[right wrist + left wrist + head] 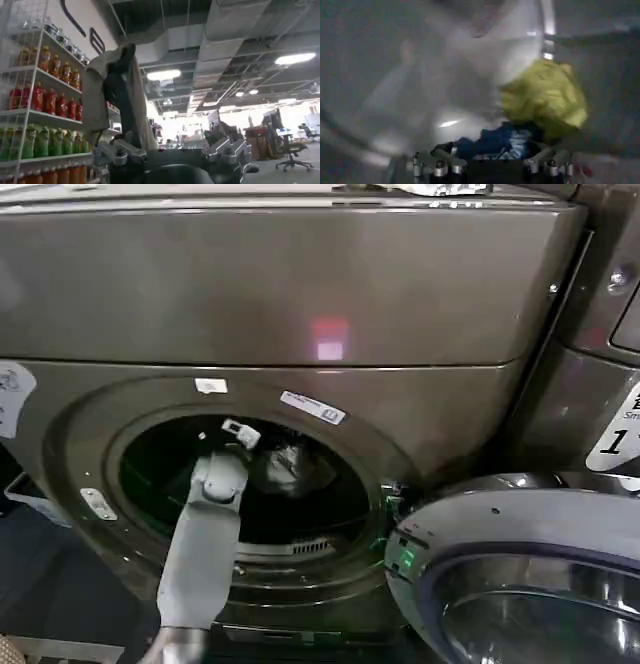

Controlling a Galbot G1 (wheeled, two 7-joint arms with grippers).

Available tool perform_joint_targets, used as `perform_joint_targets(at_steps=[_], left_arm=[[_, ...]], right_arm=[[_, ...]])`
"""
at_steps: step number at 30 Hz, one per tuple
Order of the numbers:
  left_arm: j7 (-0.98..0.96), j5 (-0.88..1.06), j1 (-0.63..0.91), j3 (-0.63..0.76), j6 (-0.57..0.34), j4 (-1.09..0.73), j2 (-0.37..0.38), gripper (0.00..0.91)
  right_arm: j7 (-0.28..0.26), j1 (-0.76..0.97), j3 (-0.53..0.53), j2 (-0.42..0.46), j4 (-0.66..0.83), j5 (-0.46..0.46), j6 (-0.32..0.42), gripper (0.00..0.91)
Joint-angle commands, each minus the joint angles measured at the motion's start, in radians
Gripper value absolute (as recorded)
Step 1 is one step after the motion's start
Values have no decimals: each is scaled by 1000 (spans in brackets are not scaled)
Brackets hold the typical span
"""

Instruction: Grasp the clothes from the dryer.

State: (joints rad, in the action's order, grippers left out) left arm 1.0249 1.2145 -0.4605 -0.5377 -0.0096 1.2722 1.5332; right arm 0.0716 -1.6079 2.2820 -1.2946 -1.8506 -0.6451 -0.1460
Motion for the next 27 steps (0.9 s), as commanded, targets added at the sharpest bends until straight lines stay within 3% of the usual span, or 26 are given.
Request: perform_joint_targets(at_steps=[1,11,27], left_arm=[[322,147,101,-12,-202,-71,-7,907],[314,150,135,-17,-180,-174,-4,907],[122,196,166,-25,-84,-377,-2,907]], right_arm=[[0,0,1,0,-5,0,-1,907],[0,5,-6,-4,-10,4,1,907],[-3,16,-25,-13,-8,12,9,907]])
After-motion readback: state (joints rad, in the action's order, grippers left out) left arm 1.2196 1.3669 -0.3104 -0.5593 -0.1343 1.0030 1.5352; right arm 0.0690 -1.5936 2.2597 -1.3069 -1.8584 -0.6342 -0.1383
